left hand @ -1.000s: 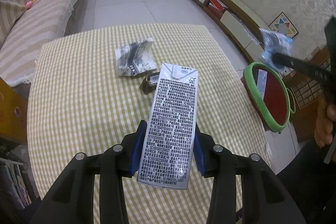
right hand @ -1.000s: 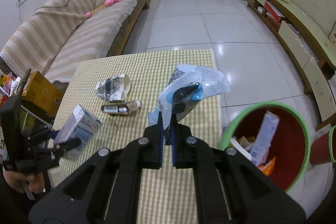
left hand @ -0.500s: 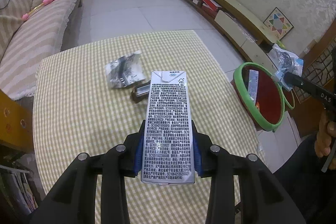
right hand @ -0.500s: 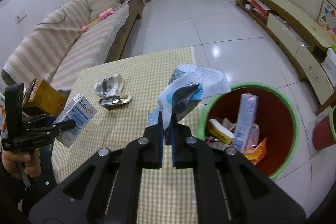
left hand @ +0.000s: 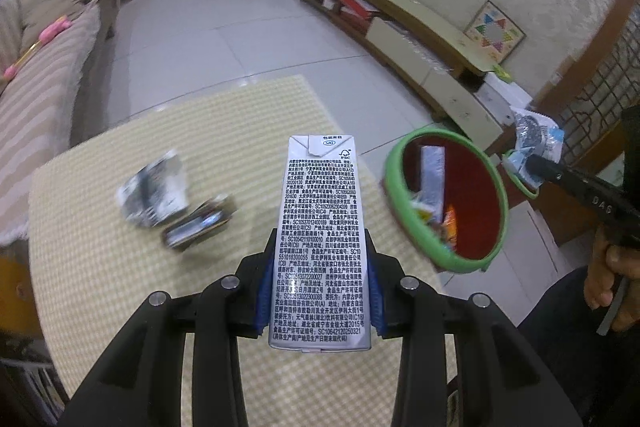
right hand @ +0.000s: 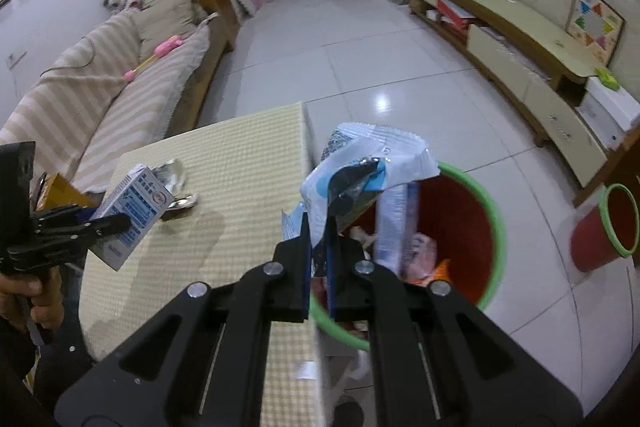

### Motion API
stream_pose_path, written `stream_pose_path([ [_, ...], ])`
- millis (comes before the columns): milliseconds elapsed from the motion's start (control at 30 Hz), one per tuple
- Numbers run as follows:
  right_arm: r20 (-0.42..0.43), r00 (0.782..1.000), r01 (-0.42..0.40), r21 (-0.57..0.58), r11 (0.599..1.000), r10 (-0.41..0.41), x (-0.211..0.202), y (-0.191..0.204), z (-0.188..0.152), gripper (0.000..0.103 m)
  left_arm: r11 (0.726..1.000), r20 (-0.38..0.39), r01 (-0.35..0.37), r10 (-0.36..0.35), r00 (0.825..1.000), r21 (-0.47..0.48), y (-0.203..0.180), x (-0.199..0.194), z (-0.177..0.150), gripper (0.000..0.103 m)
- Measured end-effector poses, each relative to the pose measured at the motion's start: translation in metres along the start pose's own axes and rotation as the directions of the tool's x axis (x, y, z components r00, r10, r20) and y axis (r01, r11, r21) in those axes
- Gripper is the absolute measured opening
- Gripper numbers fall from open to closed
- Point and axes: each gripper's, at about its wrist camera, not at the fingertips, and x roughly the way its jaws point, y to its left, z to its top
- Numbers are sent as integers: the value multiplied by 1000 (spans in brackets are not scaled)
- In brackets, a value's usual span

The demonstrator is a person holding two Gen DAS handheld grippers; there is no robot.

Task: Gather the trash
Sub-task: 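Carry the milk carton with the left gripper while the right gripper carries the foil wrapper over the bin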

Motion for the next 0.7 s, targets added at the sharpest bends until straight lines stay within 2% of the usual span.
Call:
stream_pose_path([
  [267,12,999,46,89,995,-47,-8,-48,1,6,993,2,78,-79,997,86,-59,17,34,34],
  [433,-5,998,61,125,990,-60,-2,-63,-3,6,984,-12,123,-123,992,126,-90,30,51,34],
  [700,-23,997,77,155,985,-74,8,-73,-3,6,975,-51,179,-174,983,130,-118,52,61,34],
])
